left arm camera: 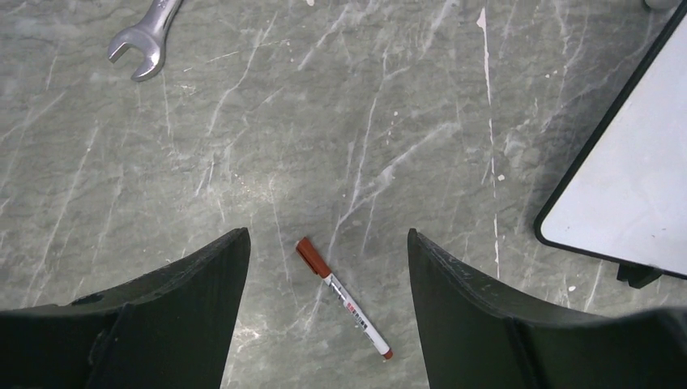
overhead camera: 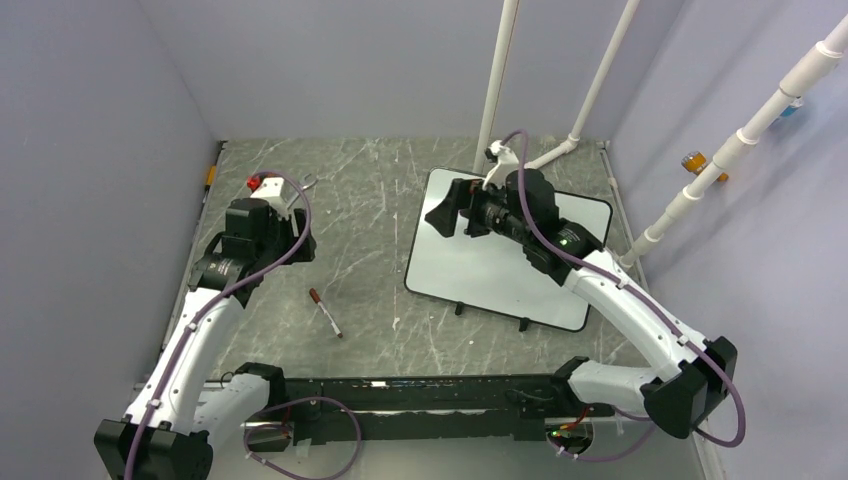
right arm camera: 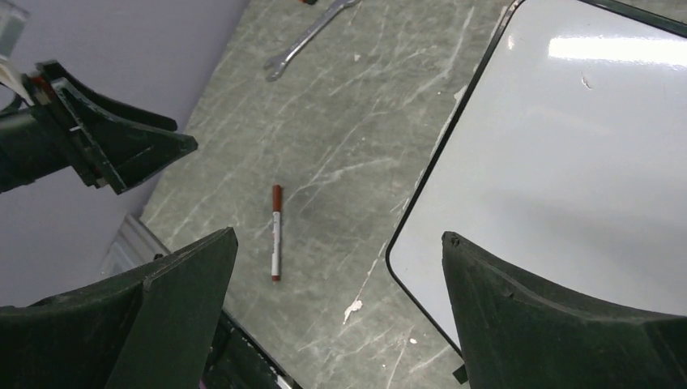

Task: Write a sentence on the whiteboard
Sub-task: Pick up the whiteboard marker at the center of the board.

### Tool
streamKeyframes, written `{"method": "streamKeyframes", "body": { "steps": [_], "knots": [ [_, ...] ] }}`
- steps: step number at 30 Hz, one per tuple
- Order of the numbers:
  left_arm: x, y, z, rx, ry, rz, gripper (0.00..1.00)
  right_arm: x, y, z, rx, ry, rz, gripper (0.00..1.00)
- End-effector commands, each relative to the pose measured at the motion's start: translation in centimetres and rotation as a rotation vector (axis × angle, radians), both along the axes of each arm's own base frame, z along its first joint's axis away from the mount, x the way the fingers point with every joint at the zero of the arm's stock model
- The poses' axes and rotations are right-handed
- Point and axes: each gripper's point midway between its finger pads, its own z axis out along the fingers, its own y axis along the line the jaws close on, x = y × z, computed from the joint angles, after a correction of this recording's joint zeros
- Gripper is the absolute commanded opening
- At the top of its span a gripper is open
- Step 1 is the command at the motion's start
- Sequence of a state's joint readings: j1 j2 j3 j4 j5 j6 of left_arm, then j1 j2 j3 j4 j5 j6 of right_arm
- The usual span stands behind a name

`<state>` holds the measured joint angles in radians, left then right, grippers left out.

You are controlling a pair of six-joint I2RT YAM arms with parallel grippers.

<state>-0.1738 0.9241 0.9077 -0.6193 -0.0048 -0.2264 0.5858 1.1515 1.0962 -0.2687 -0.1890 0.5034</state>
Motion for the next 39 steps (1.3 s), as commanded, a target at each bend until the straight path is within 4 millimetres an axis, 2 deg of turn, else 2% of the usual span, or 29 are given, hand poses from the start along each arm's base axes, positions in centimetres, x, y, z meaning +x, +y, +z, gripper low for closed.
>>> {"method": "streamKeyframes", "body": {
  "steps": [1, 3, 6, 10, 13, 21, 31, 39],
  "knots": [
    [0.3, 0.7, 1.6, -0.04, -0.033, 0.102, 0.73, 0.4, -0.7, 0.8, -0.112, -0.011, -0.122, 1.0],
    [-0.1, 0.6, 1.0, -0.094, 0.007, 0.159, 0.7, -0.1, -1.0, 0.5, -0.114, 0.007, -0.148, 1.0],
    [-0.5, 0.7, -1.3, -0.153, 0.049, 0.25, 0.67, -0.8, -1.8, 0.6, -0.024, -0.001, -0.197, 1.0],
    [-1.2, 1.8, -4.1, -0.131, 0.118, 0.34, 0.66, -4.3, -2.0, 2.8, 0.082, -0.174, -0.051, 1.0],
    [-1.4, 2.2, -5.4, -0.125, 0.156, 0.385, 0.65, -5.7, -2.9, 4.3, 0.135, -0.257, -0.033, 1.0],
    [-1.5, 2.3, -9.2, -0.12, 0.209, 0.418, 0.62, -4.2, -3.5, 2.3, 0.007, -0.131, -0.114, 1.0],
    [-0.6, 1.2, -12.8, -0.147, 0.255, 0.391, 0.52, -4.6, -1.3, 0.0, -0.094, -0.046, 0.03, 1.0],
    [-0.6, 0.3, -15.0, -0.174, 0.3, 0.37, 0.48, -4.7, -0.9, -0.2, -0.091, -0.045, 0.048, 1.0]
  ]
}}
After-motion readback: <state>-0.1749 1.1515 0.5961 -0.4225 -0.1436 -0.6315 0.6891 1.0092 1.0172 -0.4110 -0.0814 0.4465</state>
